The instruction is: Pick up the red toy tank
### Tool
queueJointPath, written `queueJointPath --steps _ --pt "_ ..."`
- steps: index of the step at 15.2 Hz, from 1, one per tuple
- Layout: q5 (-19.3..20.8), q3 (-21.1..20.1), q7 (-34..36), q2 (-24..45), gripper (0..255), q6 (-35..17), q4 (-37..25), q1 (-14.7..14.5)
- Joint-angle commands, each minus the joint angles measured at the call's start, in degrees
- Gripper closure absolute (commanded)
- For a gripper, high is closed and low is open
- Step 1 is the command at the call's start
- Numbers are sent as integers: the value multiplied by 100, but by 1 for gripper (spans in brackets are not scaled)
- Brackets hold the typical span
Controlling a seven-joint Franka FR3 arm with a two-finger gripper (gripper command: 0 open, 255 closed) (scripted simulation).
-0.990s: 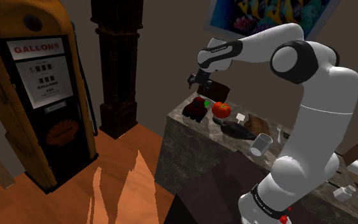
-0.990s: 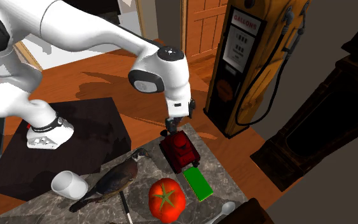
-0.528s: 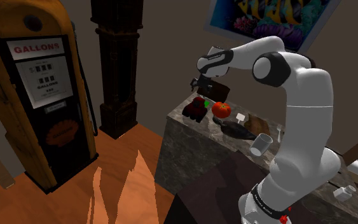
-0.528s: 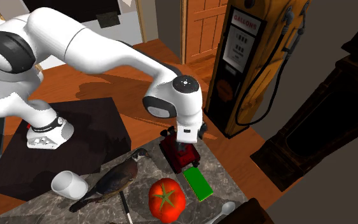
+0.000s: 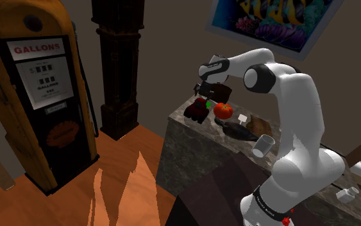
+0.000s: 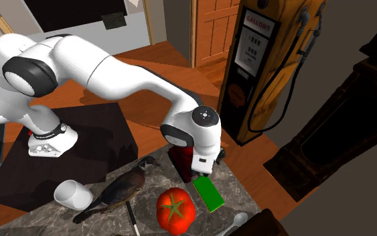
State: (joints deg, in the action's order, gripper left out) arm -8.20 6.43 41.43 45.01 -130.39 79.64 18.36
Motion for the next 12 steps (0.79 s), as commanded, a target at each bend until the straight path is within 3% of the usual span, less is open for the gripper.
queueJointPath --steps 1,6,7,12 --pt "-13 -8 -4 81 0 -105 21 5" --pt "-27 -21 -15 204 0 -224 17 13" --pt "-28 -21 -17 203 255 -228 22 13" --pt "-28 -21 -17 203 255 -228 23 13"
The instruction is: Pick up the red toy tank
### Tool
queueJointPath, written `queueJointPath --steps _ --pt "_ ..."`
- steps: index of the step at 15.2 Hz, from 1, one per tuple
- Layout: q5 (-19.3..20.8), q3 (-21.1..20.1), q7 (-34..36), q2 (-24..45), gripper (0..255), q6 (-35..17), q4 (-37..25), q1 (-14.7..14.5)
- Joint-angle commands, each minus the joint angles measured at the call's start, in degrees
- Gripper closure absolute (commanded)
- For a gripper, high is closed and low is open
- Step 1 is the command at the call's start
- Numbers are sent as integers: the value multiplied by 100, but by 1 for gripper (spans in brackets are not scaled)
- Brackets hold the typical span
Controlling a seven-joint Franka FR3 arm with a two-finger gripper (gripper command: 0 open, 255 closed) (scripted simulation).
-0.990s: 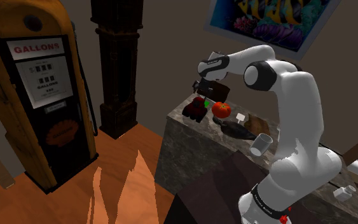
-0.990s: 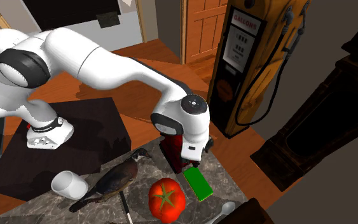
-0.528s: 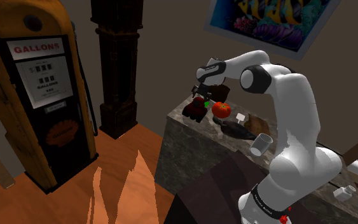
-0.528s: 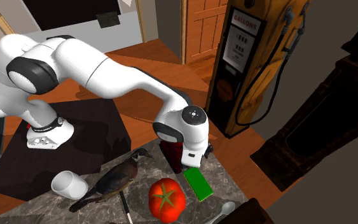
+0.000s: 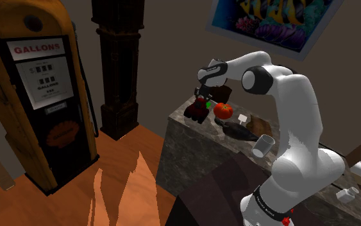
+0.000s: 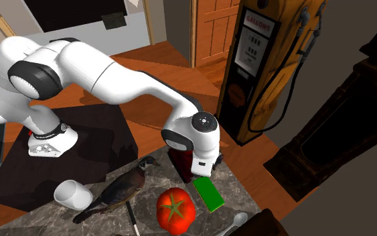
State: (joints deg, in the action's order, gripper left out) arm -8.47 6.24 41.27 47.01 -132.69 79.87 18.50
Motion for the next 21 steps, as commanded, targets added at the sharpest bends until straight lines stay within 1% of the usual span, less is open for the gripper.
queueJointPath --steps 1,4,19,21 --pt "0 -1 0 1 255 0 4 -1" --pt "0 -1 1 4 255 6 -5 -1" --pt "83 67 71 -618 255 767 -145 -34" --pt "84 67 72 -623 255 775 -148 -35"
